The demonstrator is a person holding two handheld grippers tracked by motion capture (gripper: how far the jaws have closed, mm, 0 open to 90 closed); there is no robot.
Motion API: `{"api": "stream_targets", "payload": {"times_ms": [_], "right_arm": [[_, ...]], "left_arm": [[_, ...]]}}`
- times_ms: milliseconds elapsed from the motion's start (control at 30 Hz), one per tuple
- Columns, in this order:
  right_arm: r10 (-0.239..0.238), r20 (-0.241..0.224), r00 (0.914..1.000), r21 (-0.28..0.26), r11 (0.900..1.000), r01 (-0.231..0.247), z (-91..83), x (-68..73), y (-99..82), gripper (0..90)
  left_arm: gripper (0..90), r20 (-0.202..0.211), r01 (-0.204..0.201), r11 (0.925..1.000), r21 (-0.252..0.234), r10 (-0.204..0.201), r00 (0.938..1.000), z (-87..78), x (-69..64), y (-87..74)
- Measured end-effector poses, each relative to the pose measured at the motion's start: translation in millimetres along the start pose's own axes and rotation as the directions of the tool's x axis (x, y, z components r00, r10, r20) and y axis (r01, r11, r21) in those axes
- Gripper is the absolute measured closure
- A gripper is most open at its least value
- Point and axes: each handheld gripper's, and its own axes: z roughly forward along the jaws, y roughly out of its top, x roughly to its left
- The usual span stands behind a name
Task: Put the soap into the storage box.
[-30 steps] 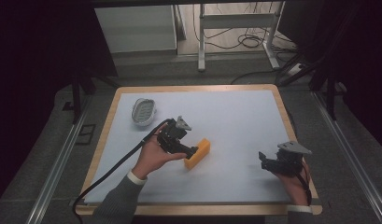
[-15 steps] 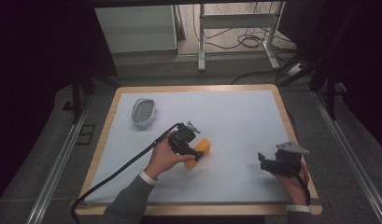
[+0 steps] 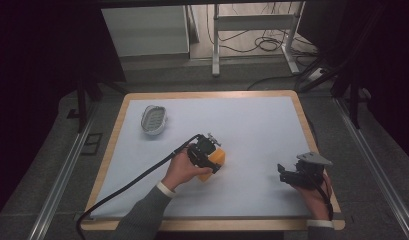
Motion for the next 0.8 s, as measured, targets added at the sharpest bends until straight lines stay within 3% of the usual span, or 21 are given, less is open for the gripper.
{"api": "stream_targets", "payload": {"times_ms": [167, 467, 800], "right_arm": [[-0.005, 0.006, 1.0, 0.007, 1.0, 0.005, 2.5, 0.1, -1.0, 7.5], [-0.002, 0.009, 1.0, 0.0, 1.0, 0.002, 1.4, 0.0, -0.8, 7.5], [0.002, 0.018, 0.9998, -0.007, 1.0, -0.002, 0.2, -1.1, -0.4, 7.5]], "left_arm": [[40.0, -0.005, 0.007, 0.9998, 0.019, -0.006, 1.0, 6.3, -1.0, -0.4], [57.7, -0.001, -0.006, 0.9993, 0.036, 0.006, 1.0, 13.0, -2.3, -2.0], [61.0, 0.028, -0.043, 0.9983, 0.04, 0.042, 0.9987, 10.0, 0.7, -3.0]]}}
